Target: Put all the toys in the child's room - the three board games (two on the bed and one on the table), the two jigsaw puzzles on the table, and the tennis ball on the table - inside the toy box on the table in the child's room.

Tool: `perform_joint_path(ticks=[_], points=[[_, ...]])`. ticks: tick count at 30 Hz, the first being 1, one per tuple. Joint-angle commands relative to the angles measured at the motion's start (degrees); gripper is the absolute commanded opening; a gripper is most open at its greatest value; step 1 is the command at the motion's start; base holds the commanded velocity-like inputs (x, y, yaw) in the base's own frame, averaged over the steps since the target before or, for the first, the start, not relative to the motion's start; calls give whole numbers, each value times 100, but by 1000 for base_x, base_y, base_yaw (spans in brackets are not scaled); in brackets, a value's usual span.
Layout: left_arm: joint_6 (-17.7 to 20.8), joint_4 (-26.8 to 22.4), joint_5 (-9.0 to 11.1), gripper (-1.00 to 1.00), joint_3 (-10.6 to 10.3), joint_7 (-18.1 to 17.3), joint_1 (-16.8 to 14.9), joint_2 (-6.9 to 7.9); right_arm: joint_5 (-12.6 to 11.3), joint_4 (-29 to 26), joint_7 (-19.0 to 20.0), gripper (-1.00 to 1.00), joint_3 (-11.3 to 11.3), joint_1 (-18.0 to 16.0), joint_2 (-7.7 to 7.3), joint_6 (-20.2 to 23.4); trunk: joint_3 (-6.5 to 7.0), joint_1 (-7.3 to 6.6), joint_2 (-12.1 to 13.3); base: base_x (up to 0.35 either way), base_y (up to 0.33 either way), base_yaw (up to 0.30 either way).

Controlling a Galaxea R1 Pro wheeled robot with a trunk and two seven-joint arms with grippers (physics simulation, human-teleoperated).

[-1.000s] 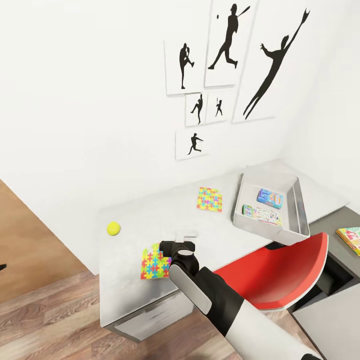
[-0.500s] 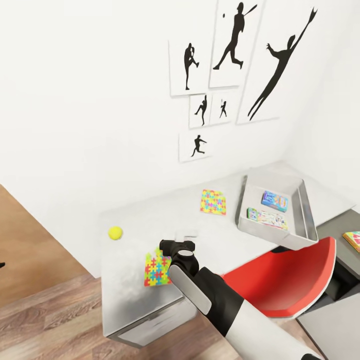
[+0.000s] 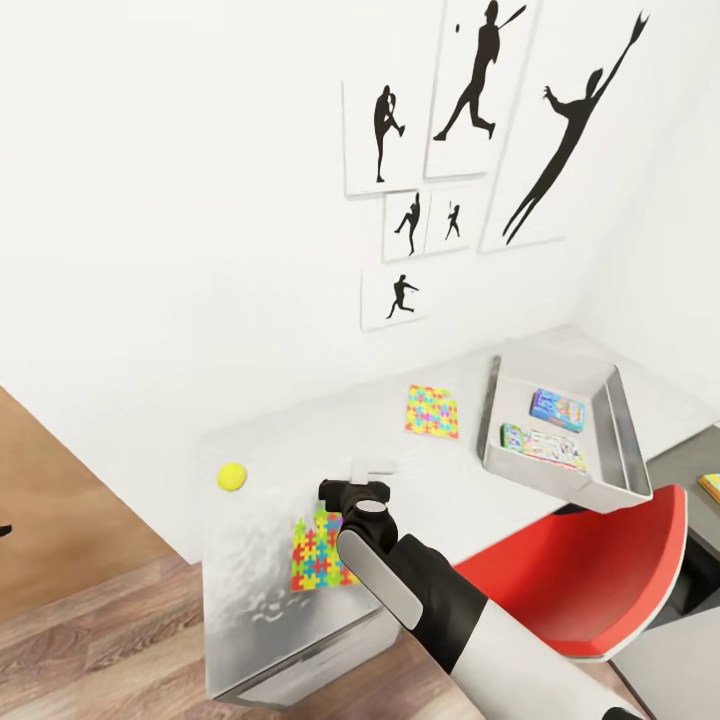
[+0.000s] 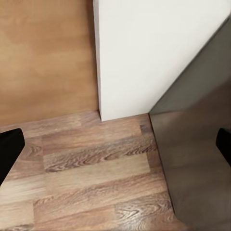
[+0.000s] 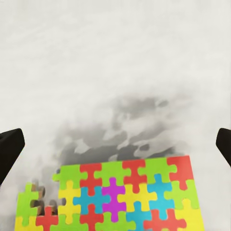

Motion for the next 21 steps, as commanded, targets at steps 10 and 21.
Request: perform_joint_path(ticks=[10, 21], points=[[45, -4, -41, 100, 13, -54, -10, -9, -30, 7, -40, 100, -5, -8, 0, 28, -11, 4, -12, 19, 0, 0], [80, -9, -41, 100, 20, -67, -10, -2, -33, 259, -40, 100, -26, -16, 0, 34, -43, 4, -12, 1, 0, 0]])
